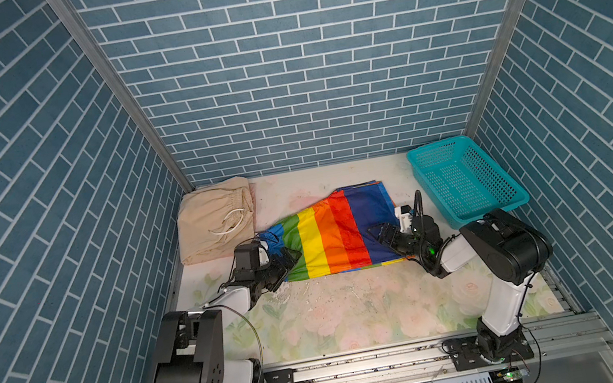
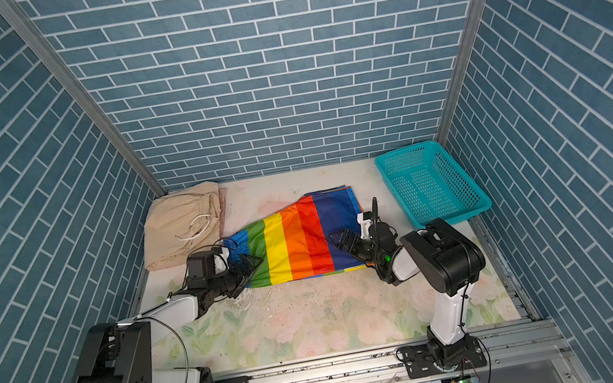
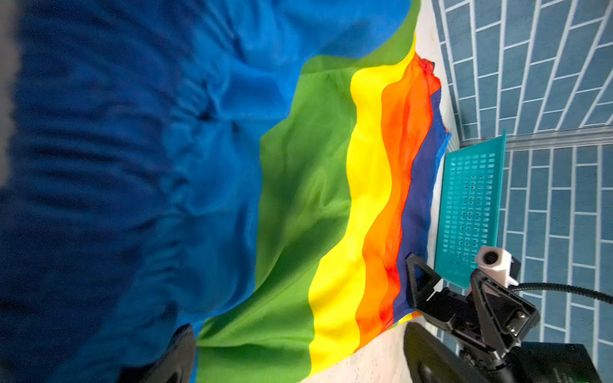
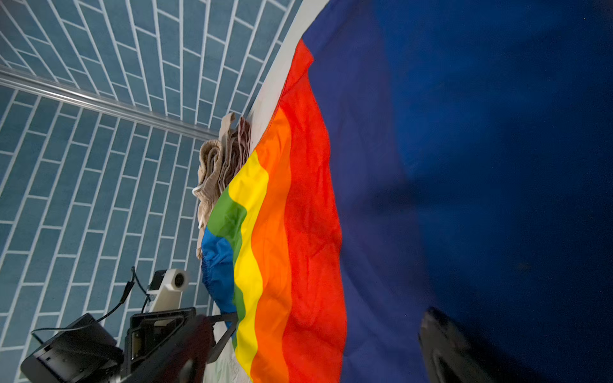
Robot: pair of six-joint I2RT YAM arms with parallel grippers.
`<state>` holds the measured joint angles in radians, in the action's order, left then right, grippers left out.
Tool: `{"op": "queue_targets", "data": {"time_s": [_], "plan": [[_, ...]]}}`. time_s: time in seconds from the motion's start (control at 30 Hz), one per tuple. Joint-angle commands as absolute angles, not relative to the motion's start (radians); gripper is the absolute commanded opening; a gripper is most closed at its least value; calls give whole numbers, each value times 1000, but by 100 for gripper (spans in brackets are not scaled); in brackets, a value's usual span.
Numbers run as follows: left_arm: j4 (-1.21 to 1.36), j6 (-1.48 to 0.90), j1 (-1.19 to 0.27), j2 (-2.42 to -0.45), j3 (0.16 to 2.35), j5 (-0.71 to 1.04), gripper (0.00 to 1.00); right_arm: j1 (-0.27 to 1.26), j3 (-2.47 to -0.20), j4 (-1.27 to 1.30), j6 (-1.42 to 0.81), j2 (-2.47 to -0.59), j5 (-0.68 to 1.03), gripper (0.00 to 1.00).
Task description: Fold and stack the shorts
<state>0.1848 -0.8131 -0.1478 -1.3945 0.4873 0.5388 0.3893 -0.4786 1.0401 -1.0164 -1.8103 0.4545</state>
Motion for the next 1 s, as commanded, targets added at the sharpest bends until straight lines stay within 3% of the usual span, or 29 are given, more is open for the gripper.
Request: {"op": "queue_targets", "data": {"time_s": [0.0, 0.13, 0.27, 0.43, 0.63, 0.97], "plan": [[-48, -740, -182, -1319, 554, 458, 100, 364, -459, 781, -870, -1765, 451, 98], [-171, -744, -219, -1169, 685, 402, 100, 412, -549, 582, -817, -1615, 419, 99], [-34, -875, -208, -1226, 747, 504, 100, 499, -683, 484, -805, -1574, 368, 98], [156, -997, -212, -1418, 811, 546, 100, 593, -811, 573, -906, -1689, 340, 98], [157, -976, -207, -1618, 949, 530, 100, 683, -960, 705, -1021, -1868, 356, 98], [194, -924, -161, -1769, 984, 369, 100, 740, -1173, 778, -1189, -2121, 281, 98]]}}
